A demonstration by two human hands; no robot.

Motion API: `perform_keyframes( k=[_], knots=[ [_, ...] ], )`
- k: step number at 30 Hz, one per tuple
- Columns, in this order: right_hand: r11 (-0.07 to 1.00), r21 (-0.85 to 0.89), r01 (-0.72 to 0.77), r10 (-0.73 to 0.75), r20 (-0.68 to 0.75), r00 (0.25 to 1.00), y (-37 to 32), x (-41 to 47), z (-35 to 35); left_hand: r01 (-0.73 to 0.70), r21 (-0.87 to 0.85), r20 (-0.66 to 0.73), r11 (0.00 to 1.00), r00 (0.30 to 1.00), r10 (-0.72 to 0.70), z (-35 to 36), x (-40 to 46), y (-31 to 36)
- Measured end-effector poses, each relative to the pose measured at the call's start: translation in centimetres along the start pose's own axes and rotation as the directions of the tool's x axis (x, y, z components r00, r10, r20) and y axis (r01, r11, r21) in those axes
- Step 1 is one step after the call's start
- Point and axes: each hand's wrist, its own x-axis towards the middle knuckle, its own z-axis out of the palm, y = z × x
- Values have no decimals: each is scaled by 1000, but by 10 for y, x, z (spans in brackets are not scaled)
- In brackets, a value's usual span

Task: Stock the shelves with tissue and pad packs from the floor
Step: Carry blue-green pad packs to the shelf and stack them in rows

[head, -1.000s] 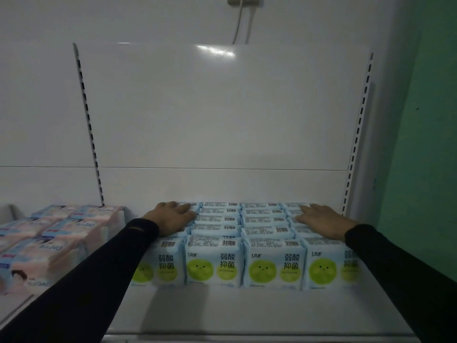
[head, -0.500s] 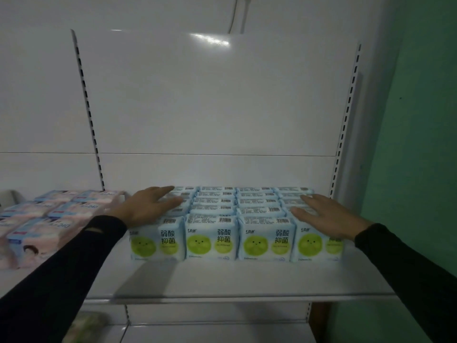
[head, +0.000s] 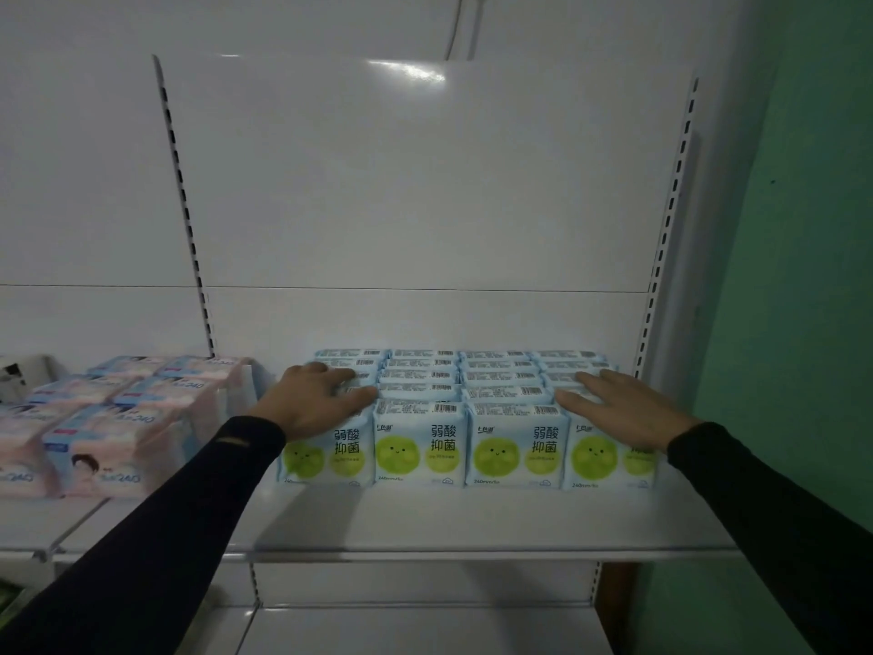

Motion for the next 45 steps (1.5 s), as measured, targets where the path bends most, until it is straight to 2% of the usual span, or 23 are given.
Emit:
perform_keyframes(
  k=[7, 12, 15, 17, 20, 23, 25, 28, 31, 34, 45],
  knots=[
    [1000, 2, 18, -18, -2, 1000, -1, -2, -4, 47, -4, -12, 999, 999, -47, 2, 1, 3],
    [999, -34, 23, -25, -39, 999, 2, -4, -5, -31, 122, 19, 992, 999, 29, -3, 4, 3],
    [998, -46, 51, -55, -97, 994, 4, -8, -6, 19, 125, -33, 992, 999, -15, -10, 10, 8],
    [994, -44, 104, -108, -98, 989, 4, -14, -10, -52, 74, -74, 996, 996, 58, -16, 12, 21],
    [980, -49, 191, -192, -18, 981, 8, -19, -18, -237, -52, -81, 970, 969, 232, -23, 1, 71],
    [969, -63, 237, -236, 28, 971, 13, -21, -24, -402, -37, 26, 915, 915, 403, -16, -9, 131],
    [970, -49, 238, -237, 13, 971, 16, -22, -26, -472, 20, 102, 881, 878, 468, -6, -9, 162],
    [969, -61, 241, -239, 40, 970, 24, -23, -24, -469, 154, 177, 870, 879, 443, 14, 1, 184],
    [948, -151, 282, -267, 113, 957, 31, -19, -19, -414, 232, 201, 880, 906, 373, 26, 10, 186],
    [924, -207, 321, -305, 107, 946, 32, -12, -12, -377, 222, 199, 899, 920, 337, 27, 15, 187],
    [922, -174, 346, -334, 95, 938, 51, 3, -8, -393, 209, 191, 895, 914, 357, 33, 19, 200]
  ],
)
